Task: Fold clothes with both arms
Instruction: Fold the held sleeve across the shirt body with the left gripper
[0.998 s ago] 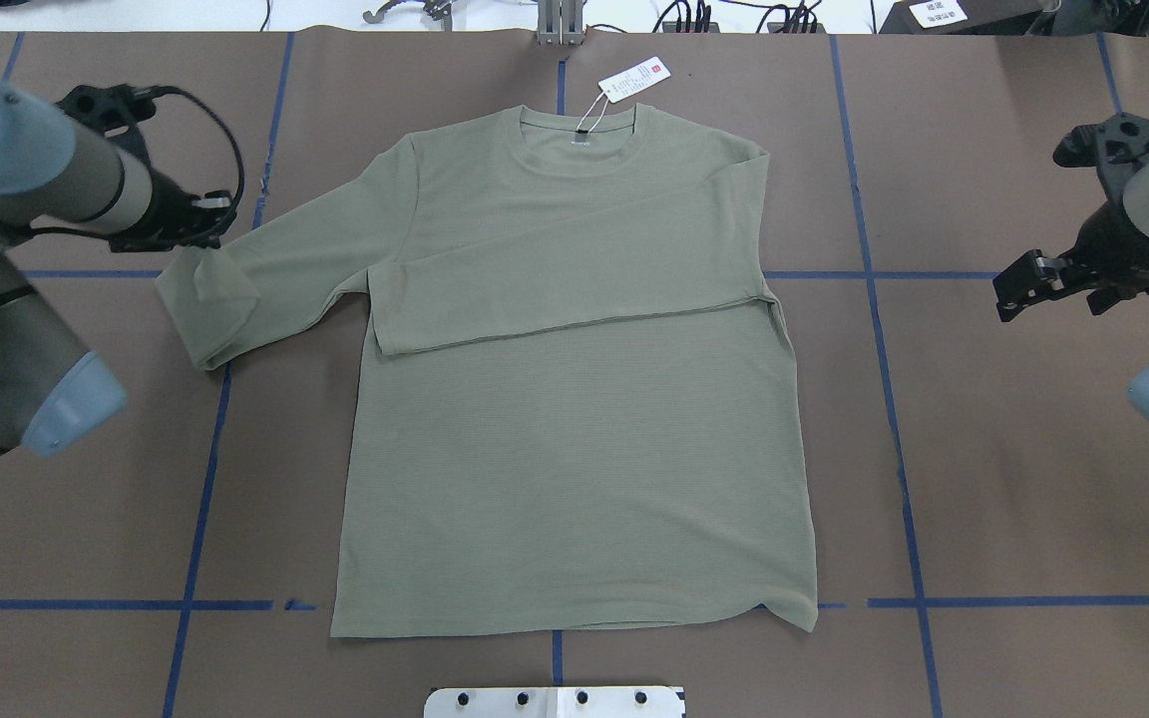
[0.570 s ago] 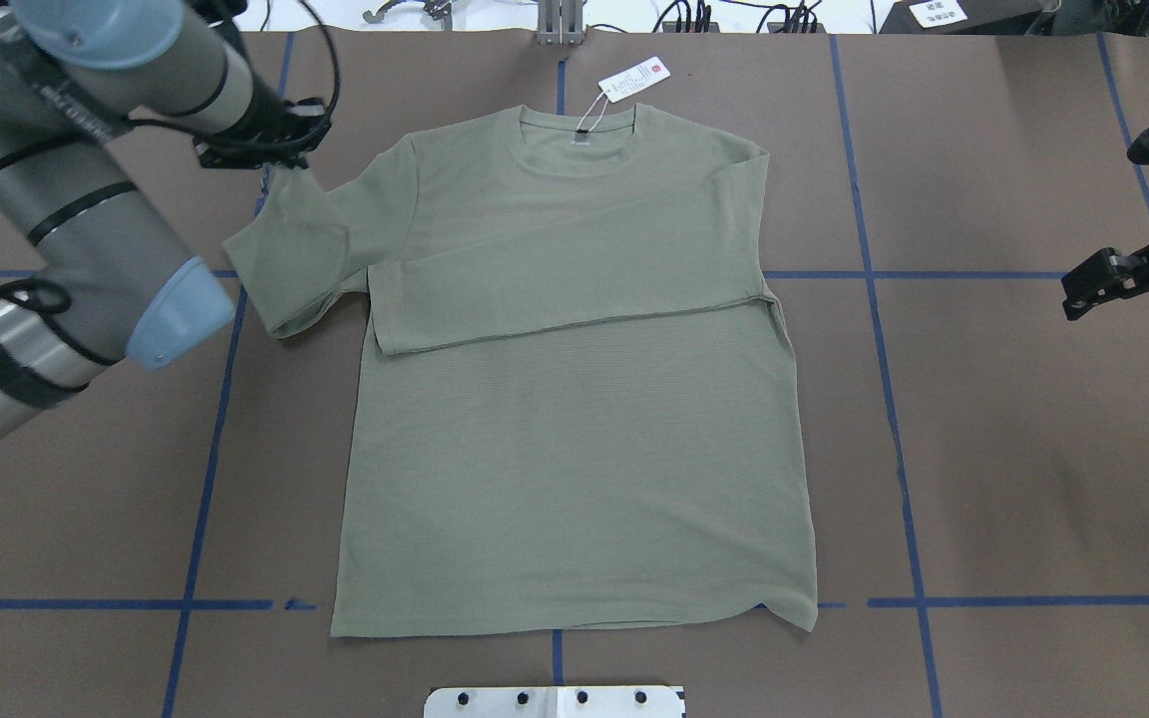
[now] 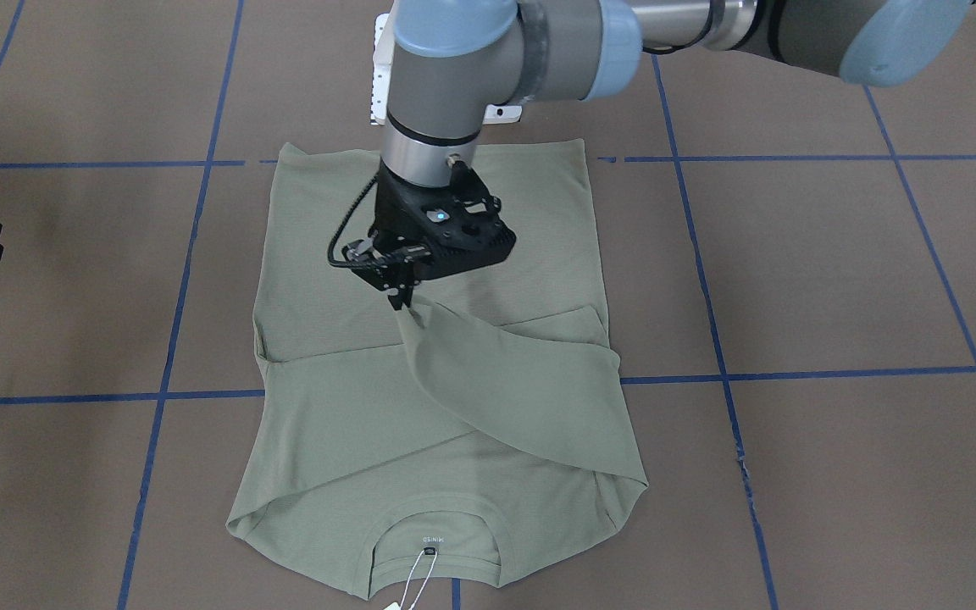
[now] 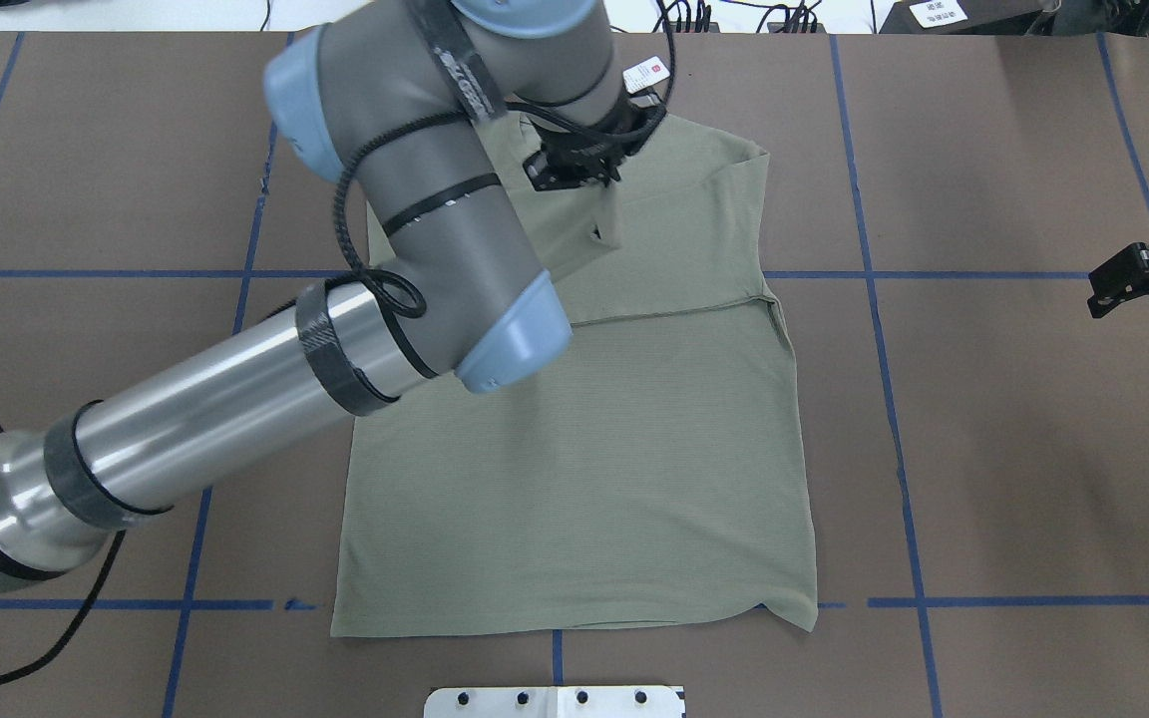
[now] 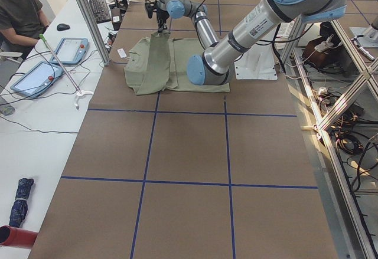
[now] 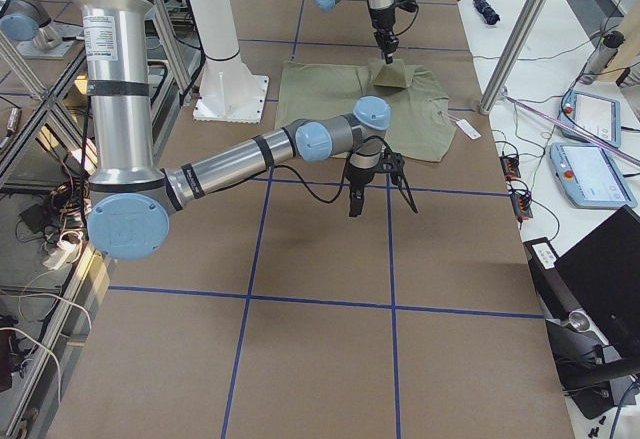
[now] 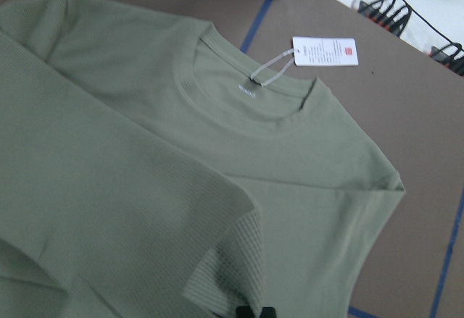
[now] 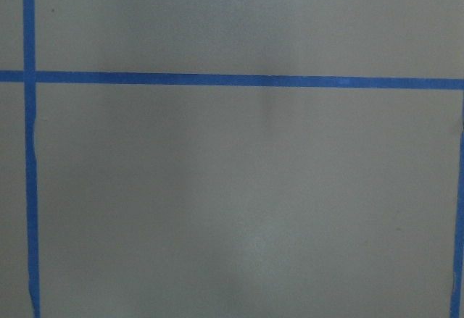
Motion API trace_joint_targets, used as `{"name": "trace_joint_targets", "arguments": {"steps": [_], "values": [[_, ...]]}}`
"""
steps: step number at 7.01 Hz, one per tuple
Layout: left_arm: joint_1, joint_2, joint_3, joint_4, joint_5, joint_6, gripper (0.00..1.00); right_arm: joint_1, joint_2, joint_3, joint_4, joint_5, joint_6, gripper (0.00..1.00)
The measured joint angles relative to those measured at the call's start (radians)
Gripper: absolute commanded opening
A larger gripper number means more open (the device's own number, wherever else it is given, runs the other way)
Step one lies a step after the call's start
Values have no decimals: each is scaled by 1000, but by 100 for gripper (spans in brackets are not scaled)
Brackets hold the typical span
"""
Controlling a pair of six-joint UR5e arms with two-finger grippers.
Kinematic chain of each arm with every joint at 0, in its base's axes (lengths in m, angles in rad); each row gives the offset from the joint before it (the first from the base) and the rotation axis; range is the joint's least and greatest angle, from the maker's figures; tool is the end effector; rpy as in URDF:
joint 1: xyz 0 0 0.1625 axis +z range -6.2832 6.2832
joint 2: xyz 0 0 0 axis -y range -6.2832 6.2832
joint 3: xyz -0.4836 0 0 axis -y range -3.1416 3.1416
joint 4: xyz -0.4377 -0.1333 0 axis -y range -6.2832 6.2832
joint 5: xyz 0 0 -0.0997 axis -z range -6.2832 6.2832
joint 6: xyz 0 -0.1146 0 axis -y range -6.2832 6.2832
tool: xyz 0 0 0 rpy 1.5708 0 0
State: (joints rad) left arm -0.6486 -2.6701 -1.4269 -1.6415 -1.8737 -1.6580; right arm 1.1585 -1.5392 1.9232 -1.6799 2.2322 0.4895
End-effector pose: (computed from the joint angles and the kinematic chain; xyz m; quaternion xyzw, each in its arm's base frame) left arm 0.6006 -0.5796 -0.0038 0.0081 0.5026 -0.2407 0.8303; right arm -0.1594 -0.5214 0.5419 -0.0235 -0.3460 -0.0083 0.9379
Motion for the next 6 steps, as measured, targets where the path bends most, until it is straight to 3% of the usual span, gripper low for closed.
{"name": "trace_joint_targets", "arguments": {"steps": [4,5,6], "values": [[75,-49,180,-190,58,-86,0,0,5,-9,0,2,2,100],[90,-65,206,-200,60,-110,65,0,11,-12,-1,2,4,100],[120,-97,251,-213,73,-146,100,0,21,-18,-1,3,5,100]]}}
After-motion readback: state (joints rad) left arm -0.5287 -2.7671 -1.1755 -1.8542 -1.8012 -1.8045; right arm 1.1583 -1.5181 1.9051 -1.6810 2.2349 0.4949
